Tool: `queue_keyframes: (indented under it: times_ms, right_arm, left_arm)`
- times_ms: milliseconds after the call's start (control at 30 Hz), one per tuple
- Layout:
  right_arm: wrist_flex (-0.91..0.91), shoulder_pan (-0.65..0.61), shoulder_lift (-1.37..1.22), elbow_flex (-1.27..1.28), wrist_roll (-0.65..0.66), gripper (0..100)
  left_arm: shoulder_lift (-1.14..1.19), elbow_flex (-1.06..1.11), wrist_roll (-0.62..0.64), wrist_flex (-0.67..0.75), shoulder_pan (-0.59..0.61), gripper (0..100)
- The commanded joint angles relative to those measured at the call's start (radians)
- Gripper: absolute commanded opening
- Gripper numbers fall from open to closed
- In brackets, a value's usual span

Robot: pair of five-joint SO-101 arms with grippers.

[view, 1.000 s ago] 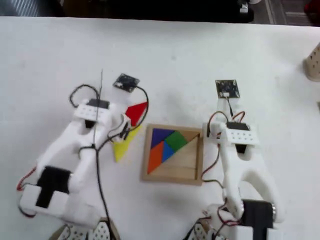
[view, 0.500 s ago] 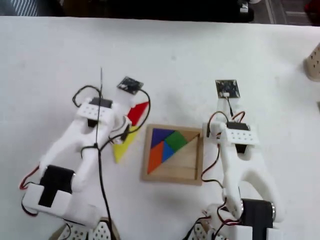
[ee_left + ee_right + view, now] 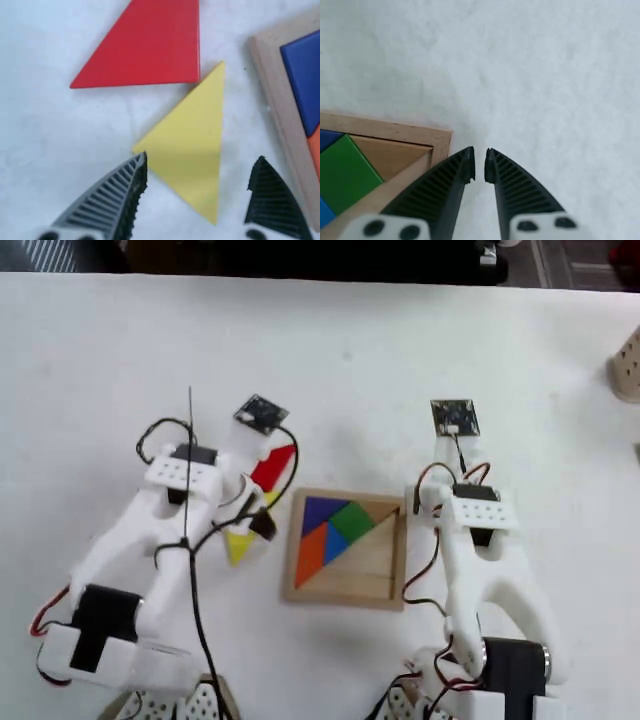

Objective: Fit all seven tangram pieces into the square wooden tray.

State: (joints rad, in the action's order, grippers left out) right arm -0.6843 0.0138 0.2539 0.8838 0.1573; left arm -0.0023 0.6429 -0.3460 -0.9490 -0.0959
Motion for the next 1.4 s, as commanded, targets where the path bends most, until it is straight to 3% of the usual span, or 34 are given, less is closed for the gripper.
queue_keyframes:
  times_ms: [0,1367]
  right_arm:
    - [0.016,-0.010,0.002,-0.028,0.020,4.5]
    - [0.016,-0.012,0.002,-0.028,0.020,4.5]
  left_arm:
    - [0.015,-0.023,-0.063,0.052,0.048,34]
    - [-0.010,0.126,-0.058,0.253,0.018,34]
